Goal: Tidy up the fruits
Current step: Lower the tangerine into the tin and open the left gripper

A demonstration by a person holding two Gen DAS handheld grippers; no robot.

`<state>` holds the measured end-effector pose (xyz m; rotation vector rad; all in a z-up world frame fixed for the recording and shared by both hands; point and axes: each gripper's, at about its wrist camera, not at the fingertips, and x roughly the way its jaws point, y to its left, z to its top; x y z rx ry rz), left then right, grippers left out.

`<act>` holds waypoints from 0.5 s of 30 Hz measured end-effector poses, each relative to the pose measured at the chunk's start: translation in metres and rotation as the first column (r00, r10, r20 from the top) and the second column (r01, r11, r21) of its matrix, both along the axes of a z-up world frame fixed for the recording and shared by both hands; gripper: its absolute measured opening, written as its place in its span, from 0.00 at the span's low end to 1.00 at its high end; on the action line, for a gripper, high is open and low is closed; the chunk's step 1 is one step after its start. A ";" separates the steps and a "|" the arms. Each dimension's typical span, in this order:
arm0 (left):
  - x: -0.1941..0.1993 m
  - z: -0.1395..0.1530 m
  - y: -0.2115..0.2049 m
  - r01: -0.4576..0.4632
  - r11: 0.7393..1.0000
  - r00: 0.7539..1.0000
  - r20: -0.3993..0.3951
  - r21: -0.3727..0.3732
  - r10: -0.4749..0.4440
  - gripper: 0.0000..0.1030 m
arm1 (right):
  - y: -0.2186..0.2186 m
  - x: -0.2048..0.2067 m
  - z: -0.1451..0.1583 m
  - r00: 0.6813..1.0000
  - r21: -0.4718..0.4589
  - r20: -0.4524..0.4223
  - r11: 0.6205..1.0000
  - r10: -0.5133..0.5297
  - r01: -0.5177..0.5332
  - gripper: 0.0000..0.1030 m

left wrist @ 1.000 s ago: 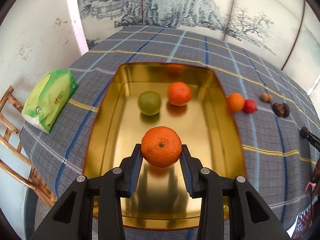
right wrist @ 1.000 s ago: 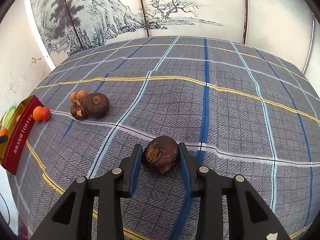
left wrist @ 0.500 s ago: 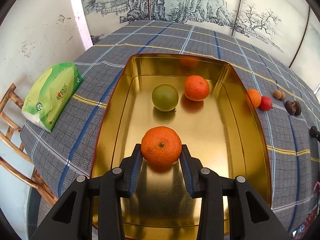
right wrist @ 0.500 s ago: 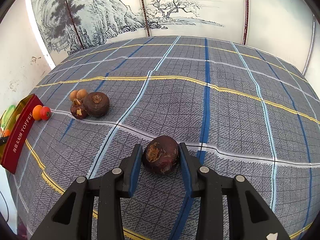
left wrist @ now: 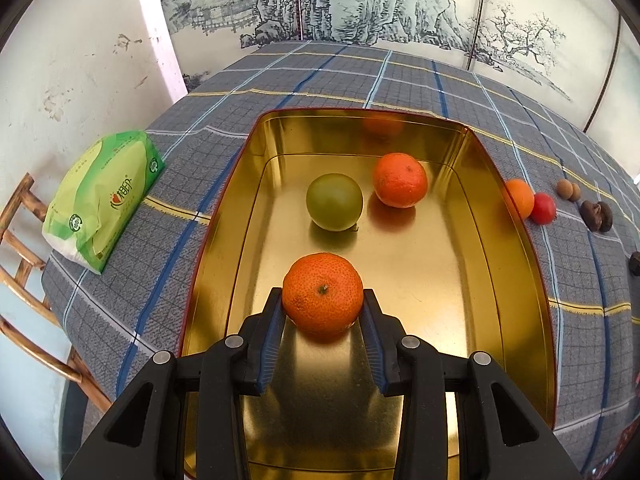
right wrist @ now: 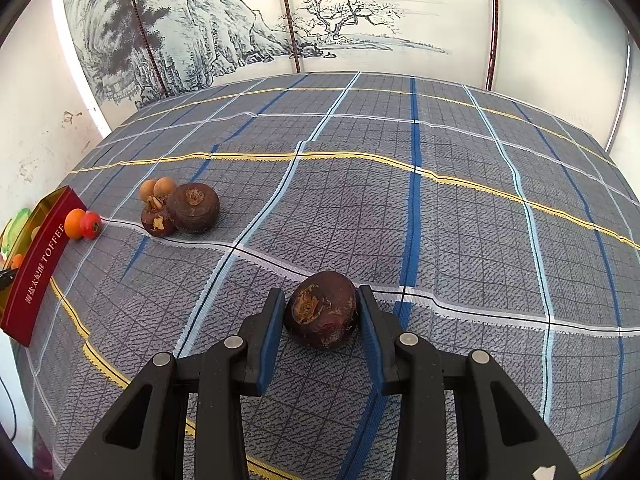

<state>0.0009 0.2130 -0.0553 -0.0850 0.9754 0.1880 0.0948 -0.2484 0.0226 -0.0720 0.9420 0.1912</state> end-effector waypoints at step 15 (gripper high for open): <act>0.007 -0.001 -0.001 0.026 0.999 1.000 0.003 0.036 -0.026 0.38 | 0.001 0.000 0.000 1.000 -0.002 0.000 1.000 0.001 -0.001 0.34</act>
